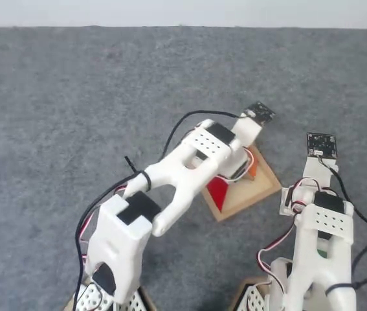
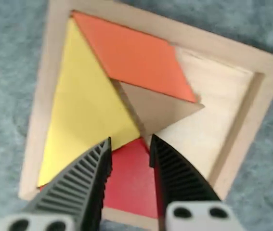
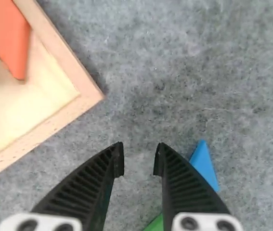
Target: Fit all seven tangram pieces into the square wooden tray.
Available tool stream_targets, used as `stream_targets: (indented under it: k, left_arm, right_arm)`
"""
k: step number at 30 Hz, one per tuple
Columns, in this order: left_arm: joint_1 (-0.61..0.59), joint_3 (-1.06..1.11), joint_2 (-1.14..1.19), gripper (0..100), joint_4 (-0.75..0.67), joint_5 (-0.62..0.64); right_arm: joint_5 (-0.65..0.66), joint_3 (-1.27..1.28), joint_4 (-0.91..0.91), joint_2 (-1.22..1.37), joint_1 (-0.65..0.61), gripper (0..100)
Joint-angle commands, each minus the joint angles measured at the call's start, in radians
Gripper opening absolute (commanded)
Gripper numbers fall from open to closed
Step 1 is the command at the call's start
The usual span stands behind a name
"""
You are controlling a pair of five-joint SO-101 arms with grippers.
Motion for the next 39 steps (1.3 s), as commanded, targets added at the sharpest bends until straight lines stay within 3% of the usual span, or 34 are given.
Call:
stream_targets:
  k: [1, 7, 16, 21, 25, 31, 39]
  left_arm:
    - [-0.083, -0.039, -0.083, 13, 0.015, -0.002]
    - [-0.176, -0.033, -0.232, 13, 0.018, -0.015]
    - [-0.281, -0.024, -0.468, 13, 0.161, -0.049]
    - [-0.404, 0.076, -0.479, 13, 0.160, -0.044]
    - [-0.468, 0.231, -0.508, 13, 0.081, -0.043]
    - [-0.450, 0.466, -0.554, 14, -0.087, -0.044]
    - [-0.345, 0.582, -0.552, 21, -0.149, -0.044]
  right_arm:
    - [0.009, -0.003, -0.015, -0.019, -0.010, 11.3]
    - [0.009, -0.003, -0.016, -0.019, -0.010, 11.3]
    - [0.009, -0.002, -0.016, -0.019, -0.012, 11.3]
    - [0.018, -0.002, -0.013, -0.019, -0.012, 11.3]
    - [0.031, -0.002, -0.012, -0.019, -0.013, 11.3]
    - [0.037, -0.002, -0.010, -0.019, -0.013, 11.3]
    - [0.037, 0.012, -0.010, -0.019, -0.036, 11.3]
